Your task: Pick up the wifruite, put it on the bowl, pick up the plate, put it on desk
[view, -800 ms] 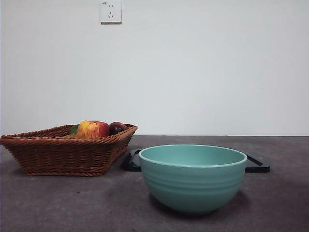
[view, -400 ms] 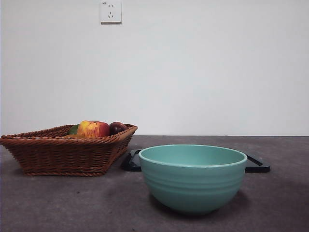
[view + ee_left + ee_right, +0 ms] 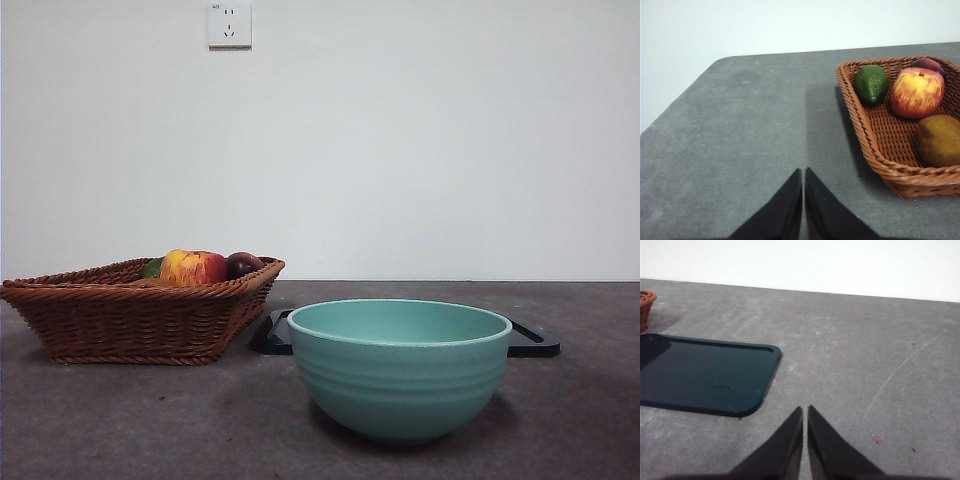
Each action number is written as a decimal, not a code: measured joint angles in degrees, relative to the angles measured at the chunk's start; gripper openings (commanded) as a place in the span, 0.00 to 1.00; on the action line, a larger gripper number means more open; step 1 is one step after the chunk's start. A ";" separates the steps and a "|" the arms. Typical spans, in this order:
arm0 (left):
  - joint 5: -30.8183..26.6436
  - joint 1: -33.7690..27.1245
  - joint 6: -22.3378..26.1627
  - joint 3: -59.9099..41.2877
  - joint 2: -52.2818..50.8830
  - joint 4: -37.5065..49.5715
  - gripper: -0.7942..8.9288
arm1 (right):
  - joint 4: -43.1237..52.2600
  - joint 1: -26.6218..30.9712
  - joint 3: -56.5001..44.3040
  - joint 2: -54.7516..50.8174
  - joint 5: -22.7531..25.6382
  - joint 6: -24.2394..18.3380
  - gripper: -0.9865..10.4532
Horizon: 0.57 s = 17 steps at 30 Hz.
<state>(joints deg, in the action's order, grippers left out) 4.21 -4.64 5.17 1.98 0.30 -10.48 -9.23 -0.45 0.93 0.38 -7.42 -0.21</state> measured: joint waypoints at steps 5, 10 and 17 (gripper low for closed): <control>0.00 0.00 0.00 0.00 0.00 -0.02 0.09 | 0.00 0.00 0.00 0.00 0.00 0.00 0.09; 0.00 0.00 0.00 0.00 0.00 -0.02 0.09 | 0.00 0.00 0.00 0.00 0.00 0.00 0.09; 0.00 0.00 0.00 0.00 0.00 -0.02 0.09 | 0.00 0.00 0.00 0.00 0.00 0.00 0.09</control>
<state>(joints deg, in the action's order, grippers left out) 4.21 -4.64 5.17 1.98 0.30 -10.50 -9.23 -0.45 0.93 0.38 -7.42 -0.21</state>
